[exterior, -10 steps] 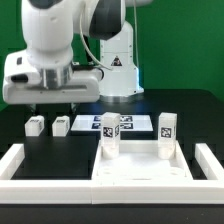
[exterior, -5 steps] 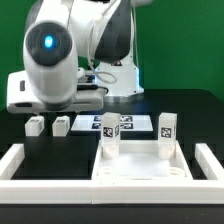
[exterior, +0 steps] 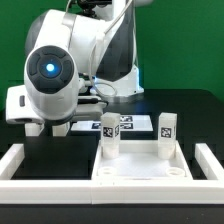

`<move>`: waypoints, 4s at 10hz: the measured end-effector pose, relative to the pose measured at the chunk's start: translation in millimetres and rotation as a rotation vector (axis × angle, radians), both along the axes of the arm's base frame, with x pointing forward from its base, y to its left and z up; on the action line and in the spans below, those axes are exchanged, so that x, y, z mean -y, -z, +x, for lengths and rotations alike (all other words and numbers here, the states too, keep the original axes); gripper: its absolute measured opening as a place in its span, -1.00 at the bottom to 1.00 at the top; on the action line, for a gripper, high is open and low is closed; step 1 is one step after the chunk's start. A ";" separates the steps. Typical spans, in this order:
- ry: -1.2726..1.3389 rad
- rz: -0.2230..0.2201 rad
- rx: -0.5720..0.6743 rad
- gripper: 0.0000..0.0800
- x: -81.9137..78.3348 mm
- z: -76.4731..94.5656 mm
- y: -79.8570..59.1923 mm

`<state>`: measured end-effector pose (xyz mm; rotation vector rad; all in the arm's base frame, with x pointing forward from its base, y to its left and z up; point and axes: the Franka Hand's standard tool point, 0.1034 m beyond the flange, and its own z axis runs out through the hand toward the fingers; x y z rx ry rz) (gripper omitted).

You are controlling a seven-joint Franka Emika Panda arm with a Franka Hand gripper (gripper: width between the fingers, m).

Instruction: Assemble square table

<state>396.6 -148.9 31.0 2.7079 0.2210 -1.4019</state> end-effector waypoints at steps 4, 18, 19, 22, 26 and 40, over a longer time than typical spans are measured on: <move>0.010 -0.005 -0.038 0.62 -4.5 -27.7 15.9; -0.027 0.060 -0.063 -0.28 -8.4 -14.2 -27.4; -0.029 0.075 -0.034 -0.27 -5.4 -7.0 -48.7; -0.038 0.087 0.043 -0.27 -2.9 0.0 -51.4; -0.097 0.162 0.358 -0.27 -20.5 56.2 -78.2; -0.168 0.120 1.304 -0.27 -77.5 185.0 -108.2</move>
Offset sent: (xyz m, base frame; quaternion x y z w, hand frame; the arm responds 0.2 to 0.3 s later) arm -0.0329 0.0073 -0.0184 0.0196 -0.0323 0.0571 0.9977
